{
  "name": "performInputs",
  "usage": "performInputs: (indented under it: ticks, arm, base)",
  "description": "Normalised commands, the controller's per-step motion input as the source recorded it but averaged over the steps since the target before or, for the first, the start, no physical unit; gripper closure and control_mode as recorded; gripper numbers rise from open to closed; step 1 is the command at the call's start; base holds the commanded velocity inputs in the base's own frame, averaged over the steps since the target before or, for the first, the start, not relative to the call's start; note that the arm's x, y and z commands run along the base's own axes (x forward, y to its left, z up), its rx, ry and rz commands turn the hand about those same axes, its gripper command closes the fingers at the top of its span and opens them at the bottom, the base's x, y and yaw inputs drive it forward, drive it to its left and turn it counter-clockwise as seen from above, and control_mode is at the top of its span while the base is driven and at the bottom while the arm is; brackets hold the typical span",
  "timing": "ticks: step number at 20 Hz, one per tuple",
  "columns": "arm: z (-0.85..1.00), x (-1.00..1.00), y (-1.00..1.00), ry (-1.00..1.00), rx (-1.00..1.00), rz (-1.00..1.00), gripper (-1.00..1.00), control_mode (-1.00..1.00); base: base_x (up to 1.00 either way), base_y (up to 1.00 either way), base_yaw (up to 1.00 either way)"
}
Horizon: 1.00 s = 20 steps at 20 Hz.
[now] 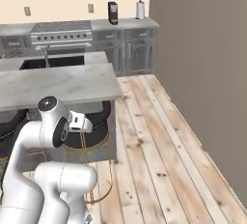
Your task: Place the bell pepper and potato inside the fridge drawer. Close the drawer after placing the vegetables.
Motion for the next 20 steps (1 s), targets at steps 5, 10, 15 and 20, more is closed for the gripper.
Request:
performInputs:
  ticks: [5,10,15,20]
  arm:
    - [0.00,0.00,0.00,0.00,0.00,0.00,-1.00,1.00]
    - [0.00,0.00,0.00,0.00,0.00,0.00,-1.00,1.00]
    - [0.00,0.00,0.00,0.00,0.00,0.00,-1.00,1.00]
    - [0.00,0.00,0.00,0.00,0.00,0.00,-1.00,1.00]
  base:
    - [0.49,-1.00,0.07]
    - [0.52,-1.00,0.10]
    - [0.97,-0.93,0.09]
    - [1.00,-0.63,0.27]
